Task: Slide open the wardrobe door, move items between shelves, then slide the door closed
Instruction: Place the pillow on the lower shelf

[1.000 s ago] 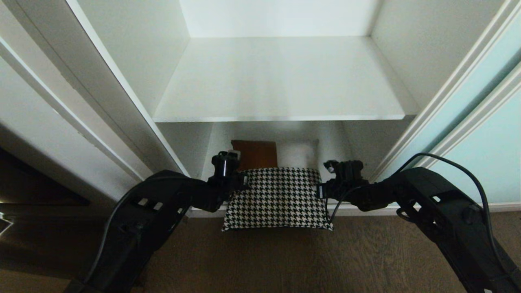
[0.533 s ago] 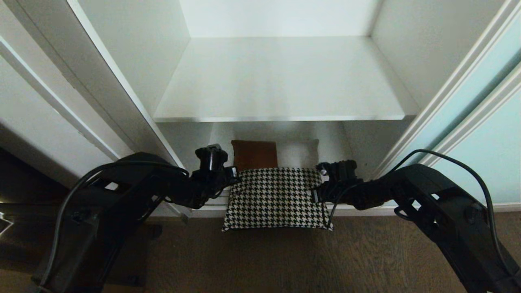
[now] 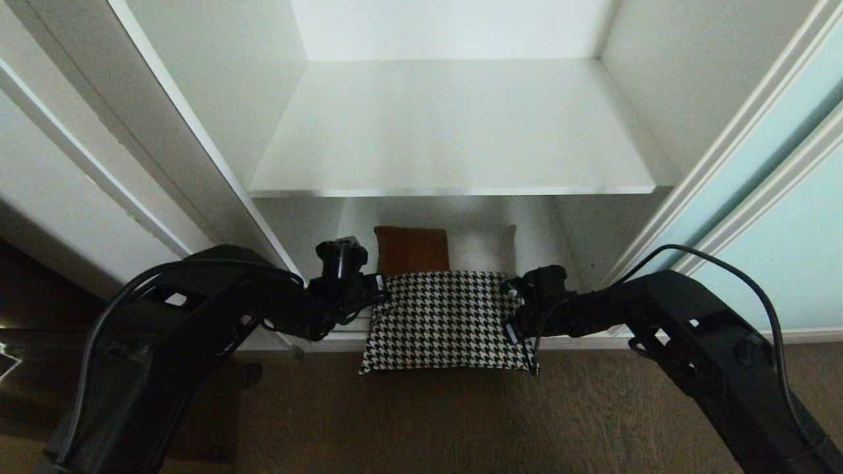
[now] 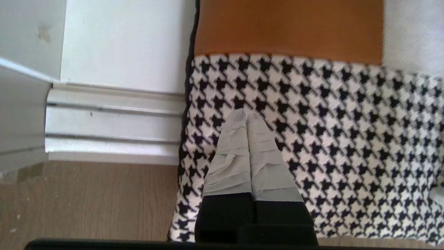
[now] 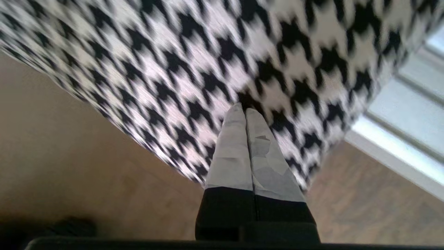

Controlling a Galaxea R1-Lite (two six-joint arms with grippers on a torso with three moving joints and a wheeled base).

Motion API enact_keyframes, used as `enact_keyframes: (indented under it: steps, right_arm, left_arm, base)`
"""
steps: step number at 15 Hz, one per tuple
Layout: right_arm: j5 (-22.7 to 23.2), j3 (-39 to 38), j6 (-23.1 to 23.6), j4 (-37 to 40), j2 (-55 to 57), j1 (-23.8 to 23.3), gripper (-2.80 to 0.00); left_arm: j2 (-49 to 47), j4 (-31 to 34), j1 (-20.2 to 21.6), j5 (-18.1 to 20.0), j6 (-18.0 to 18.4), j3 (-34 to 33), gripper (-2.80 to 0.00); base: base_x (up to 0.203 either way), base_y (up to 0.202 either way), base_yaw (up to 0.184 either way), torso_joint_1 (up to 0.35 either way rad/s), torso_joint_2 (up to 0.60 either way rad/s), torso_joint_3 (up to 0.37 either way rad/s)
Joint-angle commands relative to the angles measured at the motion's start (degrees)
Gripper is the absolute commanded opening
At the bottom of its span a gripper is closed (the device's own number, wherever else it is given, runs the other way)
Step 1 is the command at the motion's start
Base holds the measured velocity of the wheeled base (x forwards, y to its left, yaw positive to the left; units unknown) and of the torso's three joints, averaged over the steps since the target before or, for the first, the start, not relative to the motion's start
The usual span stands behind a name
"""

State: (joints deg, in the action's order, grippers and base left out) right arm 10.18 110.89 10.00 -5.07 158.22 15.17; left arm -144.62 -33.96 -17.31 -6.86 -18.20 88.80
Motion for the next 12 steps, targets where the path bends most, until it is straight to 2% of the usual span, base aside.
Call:
enact_keyframes:
  steps: [1,5,12]
  right_arm:
    - [-0.4,0.3,2.2,2.0,0.8,-0.5,-2.80]
    - [-3.1,0.4,8.1,1.9,0.7,-0.4,-2.80]
    - [-6.7,0.7,8.3,-4.7,1.5,1.4,-2.80]
  left_arm:
    - [-0.7,-0.2,-0.1,-0.1,0.0,-0.1,-2.80]
    - [-3.1,-0.6,-0.1,-0.3,0.6,1.2,-2.80]
    - [-4.9,-0.9,0.0,-0.7,0.7,2.6,-2.80]
  base:
    - [0.000,0.000,0.000,0.000,0.00,0.000]
    - [0.000,0.000,0.000,0.000,0.00,0.000]
    - [0.000,0.000,0.000,0.000,0.00,0.000]
